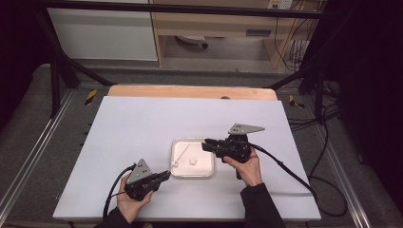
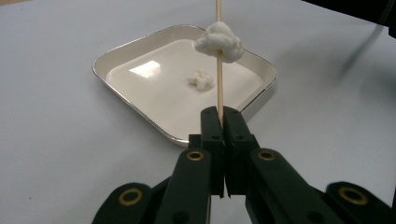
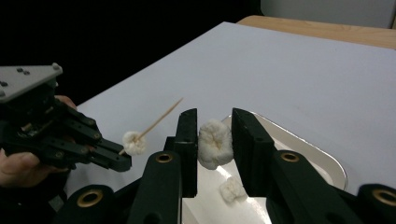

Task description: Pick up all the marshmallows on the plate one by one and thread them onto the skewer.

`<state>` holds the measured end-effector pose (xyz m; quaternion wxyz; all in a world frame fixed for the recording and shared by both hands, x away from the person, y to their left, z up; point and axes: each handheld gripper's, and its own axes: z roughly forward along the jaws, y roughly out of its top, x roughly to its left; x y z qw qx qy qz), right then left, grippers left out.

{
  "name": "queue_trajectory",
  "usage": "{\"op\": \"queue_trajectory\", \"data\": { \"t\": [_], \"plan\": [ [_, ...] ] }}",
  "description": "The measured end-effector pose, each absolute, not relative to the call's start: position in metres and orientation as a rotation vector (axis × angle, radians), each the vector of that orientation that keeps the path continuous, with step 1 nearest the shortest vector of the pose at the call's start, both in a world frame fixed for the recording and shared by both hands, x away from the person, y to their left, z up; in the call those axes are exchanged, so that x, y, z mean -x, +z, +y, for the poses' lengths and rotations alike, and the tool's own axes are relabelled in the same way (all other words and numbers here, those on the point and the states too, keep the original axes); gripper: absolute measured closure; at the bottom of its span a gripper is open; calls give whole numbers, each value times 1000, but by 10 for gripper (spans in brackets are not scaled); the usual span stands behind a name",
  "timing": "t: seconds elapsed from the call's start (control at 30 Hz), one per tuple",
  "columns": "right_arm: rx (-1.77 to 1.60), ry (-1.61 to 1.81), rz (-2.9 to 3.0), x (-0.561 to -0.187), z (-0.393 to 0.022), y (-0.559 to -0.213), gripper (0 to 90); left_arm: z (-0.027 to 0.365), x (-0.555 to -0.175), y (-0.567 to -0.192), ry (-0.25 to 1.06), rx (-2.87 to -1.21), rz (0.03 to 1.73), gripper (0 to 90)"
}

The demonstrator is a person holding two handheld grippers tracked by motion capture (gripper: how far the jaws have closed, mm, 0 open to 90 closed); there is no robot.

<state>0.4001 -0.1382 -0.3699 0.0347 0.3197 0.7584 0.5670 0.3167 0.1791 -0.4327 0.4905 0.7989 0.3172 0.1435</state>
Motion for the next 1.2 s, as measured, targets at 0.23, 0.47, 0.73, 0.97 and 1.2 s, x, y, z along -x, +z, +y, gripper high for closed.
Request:
{"op": "queue_trajectory", "data": {
  "t": [0.23,0.47,0.73,0.97,1.2],
  "plan": [
    [-1020,1851,2300,-404,-133,-362,728,180,-316,-432,353,-1928,764,884],
    [-1040,1914,2292,-410,-123,-360,728,179,-315,-431,355,-1926,755,884],
    [-1090,1959,2300,-415,-117,-366,729,179,-315,-430,356,-1923,747,884],
    [-1079,1967,2324,-415,-111,-368,729,179,-314,-430,355,-1919,745,884],
    [-1073,1969,2342,-415,-106,-369,730,179,-314,-430,364,-1919,740,884]
  ]
}}
